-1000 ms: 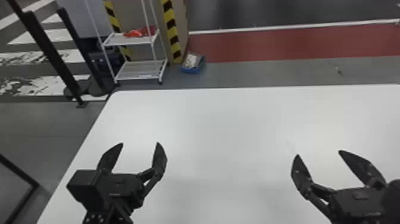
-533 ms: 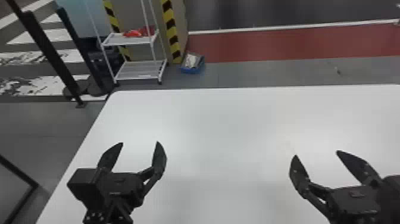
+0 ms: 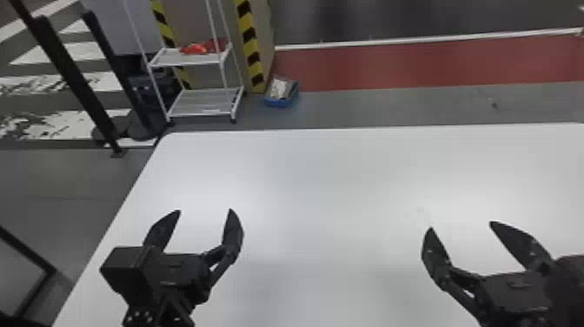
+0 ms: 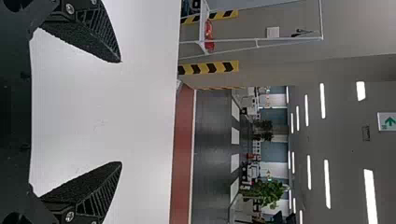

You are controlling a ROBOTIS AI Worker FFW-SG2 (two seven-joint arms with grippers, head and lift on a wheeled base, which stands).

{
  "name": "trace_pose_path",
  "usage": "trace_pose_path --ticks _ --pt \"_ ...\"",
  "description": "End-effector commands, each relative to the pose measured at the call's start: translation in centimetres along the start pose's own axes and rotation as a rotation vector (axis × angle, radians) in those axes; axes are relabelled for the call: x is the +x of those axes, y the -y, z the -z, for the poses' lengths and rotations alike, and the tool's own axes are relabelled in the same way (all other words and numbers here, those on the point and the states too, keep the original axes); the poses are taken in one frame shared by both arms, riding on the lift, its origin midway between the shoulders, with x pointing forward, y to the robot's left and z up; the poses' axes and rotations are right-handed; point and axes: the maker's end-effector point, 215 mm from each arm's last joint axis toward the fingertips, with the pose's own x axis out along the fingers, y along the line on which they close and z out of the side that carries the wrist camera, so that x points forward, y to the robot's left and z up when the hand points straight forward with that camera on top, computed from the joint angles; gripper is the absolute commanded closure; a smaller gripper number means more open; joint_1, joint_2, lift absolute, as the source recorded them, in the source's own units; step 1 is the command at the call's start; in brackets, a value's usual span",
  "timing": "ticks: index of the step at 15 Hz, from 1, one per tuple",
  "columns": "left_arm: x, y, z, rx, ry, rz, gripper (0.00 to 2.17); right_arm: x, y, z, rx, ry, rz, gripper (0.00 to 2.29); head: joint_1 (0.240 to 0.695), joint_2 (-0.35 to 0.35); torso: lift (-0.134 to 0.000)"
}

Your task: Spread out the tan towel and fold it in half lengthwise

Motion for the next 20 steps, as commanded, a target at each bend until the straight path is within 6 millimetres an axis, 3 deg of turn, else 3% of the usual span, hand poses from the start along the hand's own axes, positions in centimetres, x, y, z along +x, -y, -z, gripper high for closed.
trace_pose_path --ticks 1,20 --pt "0.00 -0.07 0.08 -0.001 -0.002 -0.001 0.06 0.12 -0.03 0.24 0.004 -0.004 0.001 0.10 0.695 0.170 -0.128" --pt "-0.28 -0.24 0.48 -0.010 -0.011 -0.002 0.06 0.56 -0.23 0.92 0.016 -0.014 -0.006 0.10 0.695 0.177 -0.128"
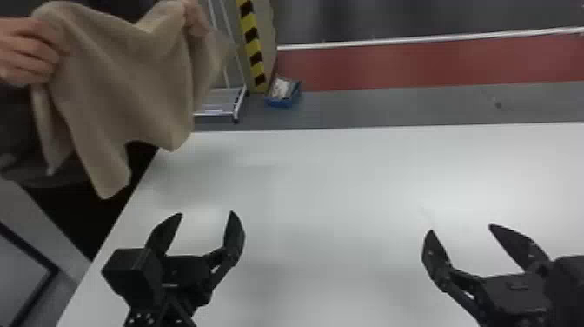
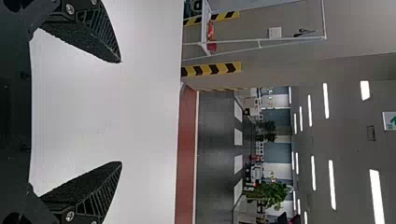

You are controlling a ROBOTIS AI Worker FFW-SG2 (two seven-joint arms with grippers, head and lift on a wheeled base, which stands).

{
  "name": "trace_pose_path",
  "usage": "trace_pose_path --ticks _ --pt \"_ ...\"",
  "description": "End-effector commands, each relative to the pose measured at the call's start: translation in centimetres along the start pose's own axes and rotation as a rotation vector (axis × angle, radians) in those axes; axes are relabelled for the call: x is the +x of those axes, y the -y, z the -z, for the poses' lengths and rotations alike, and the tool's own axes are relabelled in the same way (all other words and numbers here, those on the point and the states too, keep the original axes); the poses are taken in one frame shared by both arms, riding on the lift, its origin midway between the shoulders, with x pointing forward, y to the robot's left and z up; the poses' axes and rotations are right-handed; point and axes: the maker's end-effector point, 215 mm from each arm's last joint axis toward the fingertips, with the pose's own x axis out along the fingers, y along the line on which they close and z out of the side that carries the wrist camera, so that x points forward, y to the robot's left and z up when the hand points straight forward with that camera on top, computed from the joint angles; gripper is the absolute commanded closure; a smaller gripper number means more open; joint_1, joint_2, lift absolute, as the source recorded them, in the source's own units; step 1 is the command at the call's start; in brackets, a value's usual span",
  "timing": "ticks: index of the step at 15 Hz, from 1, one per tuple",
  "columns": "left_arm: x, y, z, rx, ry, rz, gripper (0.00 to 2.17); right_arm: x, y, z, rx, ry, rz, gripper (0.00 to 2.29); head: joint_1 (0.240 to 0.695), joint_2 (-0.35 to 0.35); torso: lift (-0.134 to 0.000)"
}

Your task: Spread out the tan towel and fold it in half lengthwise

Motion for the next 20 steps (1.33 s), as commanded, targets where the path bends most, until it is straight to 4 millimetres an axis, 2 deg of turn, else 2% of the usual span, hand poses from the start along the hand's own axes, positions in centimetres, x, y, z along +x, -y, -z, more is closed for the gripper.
trace_pose_path --ticks 1,10,14,20 --pt "0.0 -0.2 0.6 0.000 -0.010 -0.004 0.06 0.3 0.0 0.1 -0.001 -0.001 0.002 0.10 0.695 0.177 -0.128" --pt "0.5 0.4 1.4 -0.003 -0.021 -0.001 0.06 -0.2 0.2 0.6 0.006 -0.009 0.006 0.10 0.695 0.174 -0.128" --pt "0.0 0.5 1.3 0.003 -0.024 -0.006 0.06 0.2 0.7 0.0 0.007 0.001 0.012 0.10 0.695 0.161 -0.128" --pt "-0.9 0.3 -0.1 0.001 -0.001 -0.009 0.06 -0.2 0.5 -0.1 0.010 0.000 0.010 0.11 0.695 0.166 -0.128"
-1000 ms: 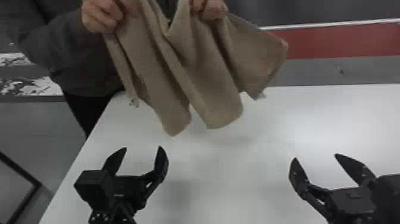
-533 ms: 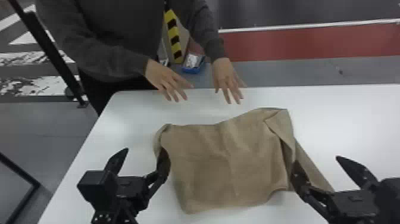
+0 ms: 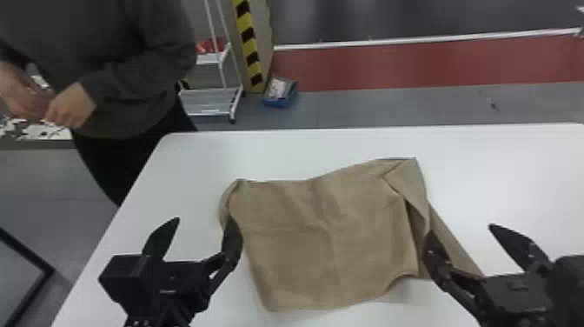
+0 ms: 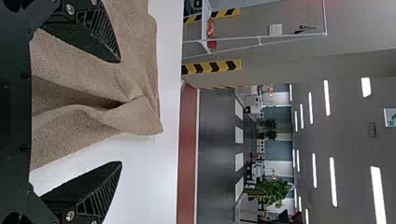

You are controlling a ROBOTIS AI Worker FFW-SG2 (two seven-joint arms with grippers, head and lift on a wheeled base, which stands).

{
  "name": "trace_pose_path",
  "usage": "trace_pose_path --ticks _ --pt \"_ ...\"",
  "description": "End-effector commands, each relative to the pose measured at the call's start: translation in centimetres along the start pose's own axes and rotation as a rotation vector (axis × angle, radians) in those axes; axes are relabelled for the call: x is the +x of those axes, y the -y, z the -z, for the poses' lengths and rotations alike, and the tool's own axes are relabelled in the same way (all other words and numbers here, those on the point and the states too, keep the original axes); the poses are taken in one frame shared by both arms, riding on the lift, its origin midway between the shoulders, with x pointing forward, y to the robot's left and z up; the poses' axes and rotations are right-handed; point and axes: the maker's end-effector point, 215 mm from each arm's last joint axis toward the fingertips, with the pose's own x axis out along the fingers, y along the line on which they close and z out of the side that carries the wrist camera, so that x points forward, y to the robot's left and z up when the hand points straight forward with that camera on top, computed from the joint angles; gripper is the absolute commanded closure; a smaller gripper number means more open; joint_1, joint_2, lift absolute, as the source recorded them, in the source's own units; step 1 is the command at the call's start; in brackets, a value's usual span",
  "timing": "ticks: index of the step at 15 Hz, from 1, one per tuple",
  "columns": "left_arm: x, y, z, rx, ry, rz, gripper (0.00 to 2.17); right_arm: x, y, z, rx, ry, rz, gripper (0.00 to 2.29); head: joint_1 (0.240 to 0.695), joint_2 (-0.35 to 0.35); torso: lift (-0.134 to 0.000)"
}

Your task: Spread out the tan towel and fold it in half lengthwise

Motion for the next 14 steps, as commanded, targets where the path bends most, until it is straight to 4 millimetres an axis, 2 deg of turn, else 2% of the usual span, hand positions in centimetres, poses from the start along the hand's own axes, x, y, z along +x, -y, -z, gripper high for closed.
trace_pose_path --ticks 1,8,11,14 --pt "-0.3 -0.1 -0.8 0.002 0.012 -0.001 0.06 -0.1 -0.1 0.0 0.005 -0.001 0.000 0.11 0.695 0.166 -0.128" --pt "-0.5 0.3 -0.8 0.001 0.008 0.005 0.06 -0.8 0.6 0.2 -0.024 -0.010 0.018 0.11 0.695 0.164 -0.128" --pt "-0.5 0.3 -0.7 -0.001 0.007 0.005 0.06 -1.3 2.3 0.9 -0.068 -0.027 0.053 0.11 0.695 0.151 -0.128" --pt "-0.6 0.6 -0.3 -0.005 0.000 0.005 0.06 -2.1 4.3 1.8 -0.209 -0.060 0.070 0.12 0.695 0.131 -0.128"
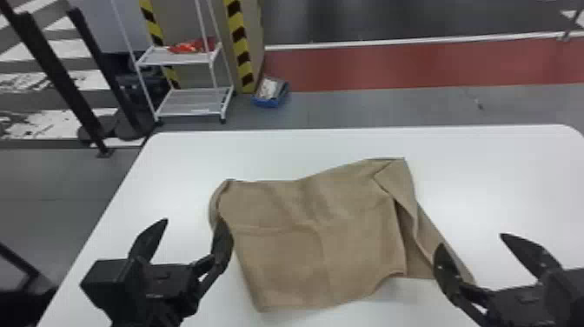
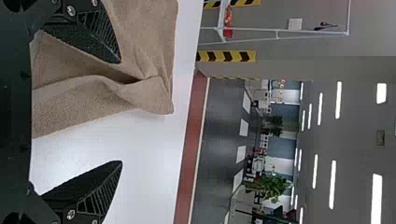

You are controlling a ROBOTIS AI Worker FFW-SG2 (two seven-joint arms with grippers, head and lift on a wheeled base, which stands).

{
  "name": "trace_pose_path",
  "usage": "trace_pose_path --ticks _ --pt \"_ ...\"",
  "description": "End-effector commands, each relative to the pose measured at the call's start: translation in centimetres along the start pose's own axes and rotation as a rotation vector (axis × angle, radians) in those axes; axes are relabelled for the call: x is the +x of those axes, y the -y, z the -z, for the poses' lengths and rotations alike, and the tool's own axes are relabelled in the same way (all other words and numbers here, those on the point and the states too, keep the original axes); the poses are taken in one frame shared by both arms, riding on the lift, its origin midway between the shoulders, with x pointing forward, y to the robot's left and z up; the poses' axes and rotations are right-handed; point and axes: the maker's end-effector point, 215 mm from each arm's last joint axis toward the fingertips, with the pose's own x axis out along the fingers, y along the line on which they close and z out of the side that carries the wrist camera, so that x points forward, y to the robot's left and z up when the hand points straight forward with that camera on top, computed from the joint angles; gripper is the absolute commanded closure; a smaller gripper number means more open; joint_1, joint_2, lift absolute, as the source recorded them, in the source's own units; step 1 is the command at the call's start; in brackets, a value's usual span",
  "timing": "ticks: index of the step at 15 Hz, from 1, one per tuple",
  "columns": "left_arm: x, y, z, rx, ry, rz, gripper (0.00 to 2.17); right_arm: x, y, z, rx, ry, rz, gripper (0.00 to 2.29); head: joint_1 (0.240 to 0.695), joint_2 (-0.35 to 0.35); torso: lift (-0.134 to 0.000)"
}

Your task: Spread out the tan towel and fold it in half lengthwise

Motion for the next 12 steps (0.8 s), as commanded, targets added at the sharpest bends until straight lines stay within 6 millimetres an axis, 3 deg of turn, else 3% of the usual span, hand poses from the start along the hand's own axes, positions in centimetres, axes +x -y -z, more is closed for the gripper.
trace_pose_path --ticks 1,6,9,12 --pt "0.0 0.3 0.4 0.000 -0.007 0.001 0.06 -0.5 1.5 0.9 -0.103 -0.026 0.023 0.12 0.695 0.124 -0.128" --pt "0.2 0.7 1.2 -0.004 -0.020 0.003 0.06 -1.7 2.6 0.2 -0.251 0.012 -0.022 0.12 0.695 0.084 -0.128" --pt "0.4 0.7 1.7 -0.005 -0.027 0.001 0.06 -2.1 4.1 2.0 -0.272 -0.023 -0.021 0.13 0.695 0.068 -0.128" --pt "0.5 1.0 1.7 -0.007 -0.027 0.006 0.06 -1.8 3.8 3.8 -0.271 -0.035 -0.046 0.19 0.695 0.042 -0.128"
